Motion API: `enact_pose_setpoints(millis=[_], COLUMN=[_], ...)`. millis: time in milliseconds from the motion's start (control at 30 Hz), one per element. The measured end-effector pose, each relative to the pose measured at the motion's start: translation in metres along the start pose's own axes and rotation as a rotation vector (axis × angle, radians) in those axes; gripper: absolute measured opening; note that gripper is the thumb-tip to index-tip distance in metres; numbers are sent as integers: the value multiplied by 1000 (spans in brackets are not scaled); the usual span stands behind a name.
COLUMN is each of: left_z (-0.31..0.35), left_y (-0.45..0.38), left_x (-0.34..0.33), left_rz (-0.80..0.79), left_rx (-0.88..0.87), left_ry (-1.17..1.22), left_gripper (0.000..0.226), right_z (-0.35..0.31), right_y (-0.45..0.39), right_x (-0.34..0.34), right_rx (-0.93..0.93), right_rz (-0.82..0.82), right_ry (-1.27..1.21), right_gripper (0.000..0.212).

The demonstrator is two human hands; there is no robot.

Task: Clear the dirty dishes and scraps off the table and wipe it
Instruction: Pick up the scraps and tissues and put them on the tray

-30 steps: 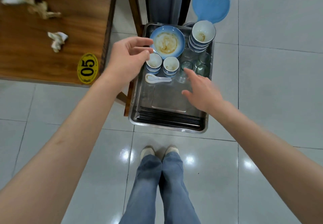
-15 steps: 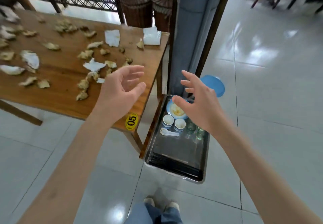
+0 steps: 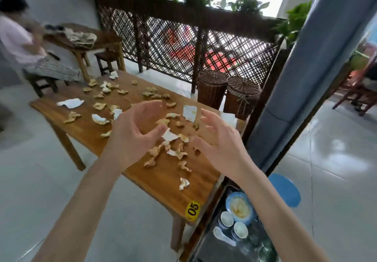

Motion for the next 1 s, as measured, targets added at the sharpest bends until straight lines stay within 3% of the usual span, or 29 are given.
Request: enact_pose_setpoints(millis=[267, 500, 1000], left_z=[-91, -182, -372], left_y=[-73, -143, -353], left_x=[139, 237, 290], left_rz=[99, 181, 125], left_rx=[30, 109, 145], left_ry=[-75, -111, -147], left_gripper=[49, 46, 48], right_z=[-95, -144, -152], right_y=[-96, -175, -387], right_x=[-152, -270, -466], right_rx=[104, 73, 23], right_rz=[-55, -110, -124], right_ry=[-25, -56, -8], right_gripper=[66, 65, 68])
Point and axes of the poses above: each hand's wrist, its own y-axis away from the middle knuckle, its own x-axis out of the back of the hand, z = x × y, the point moved 3 cm from there along -y, towards the middle knuckle, and after that the axes turned 6 degrees about z, right-handed, at the moved point
